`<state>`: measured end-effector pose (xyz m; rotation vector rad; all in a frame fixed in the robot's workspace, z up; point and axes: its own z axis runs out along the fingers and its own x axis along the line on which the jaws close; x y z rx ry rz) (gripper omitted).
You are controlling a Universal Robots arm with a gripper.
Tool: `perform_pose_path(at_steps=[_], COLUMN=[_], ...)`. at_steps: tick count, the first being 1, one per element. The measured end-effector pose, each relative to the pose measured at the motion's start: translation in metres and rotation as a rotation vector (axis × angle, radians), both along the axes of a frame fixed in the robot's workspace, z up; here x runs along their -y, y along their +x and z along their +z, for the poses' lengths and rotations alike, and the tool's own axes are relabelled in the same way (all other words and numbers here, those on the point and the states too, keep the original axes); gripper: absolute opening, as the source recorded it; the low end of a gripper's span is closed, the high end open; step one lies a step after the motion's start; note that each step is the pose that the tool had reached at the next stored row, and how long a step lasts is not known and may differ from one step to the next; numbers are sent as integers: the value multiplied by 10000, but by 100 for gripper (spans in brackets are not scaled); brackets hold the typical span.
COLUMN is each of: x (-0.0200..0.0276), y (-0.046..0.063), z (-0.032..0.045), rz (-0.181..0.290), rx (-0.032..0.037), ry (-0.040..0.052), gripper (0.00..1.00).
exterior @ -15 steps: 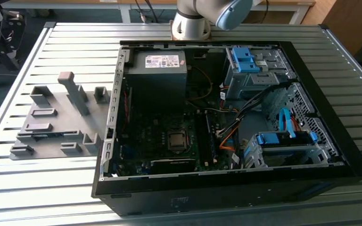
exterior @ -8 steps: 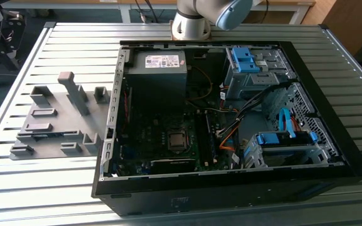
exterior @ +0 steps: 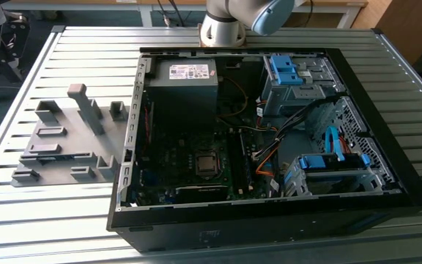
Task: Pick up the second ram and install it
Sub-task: 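Pick up the second ram and move it above second insertion slot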
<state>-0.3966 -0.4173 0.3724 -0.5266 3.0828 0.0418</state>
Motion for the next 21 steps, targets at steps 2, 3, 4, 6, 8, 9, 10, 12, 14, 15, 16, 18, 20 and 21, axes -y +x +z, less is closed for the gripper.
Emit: perform_pose_path(at_steps=[2,3,4,6,8,9,10,12,14,15,16,18,20,21], x=[0,0,0,1,1,1,1,1,1,1,1,1,0,1], y=[-1,-1,-2,-3,-5,-5,-6,-7,-9,-10,-10,-12,-14,-15], z=[0,1,0,0,0,0,0,0,0,0,-1,-1,-1,-1], rz=[202,328,474,772,1071,1224,1394,1714,2038,2183,2333,2630,2904,3037], rx=[0,-1,0,0,0,0,-1,-1,-1,-1,-1,0,0,0], ry=[0,-1,0,0,0,0,0,-1,-1,-2,-3,-4,-3,-4], gripper=[11,11,11,11,11,11,11,11,11,11,11,11,11,11])
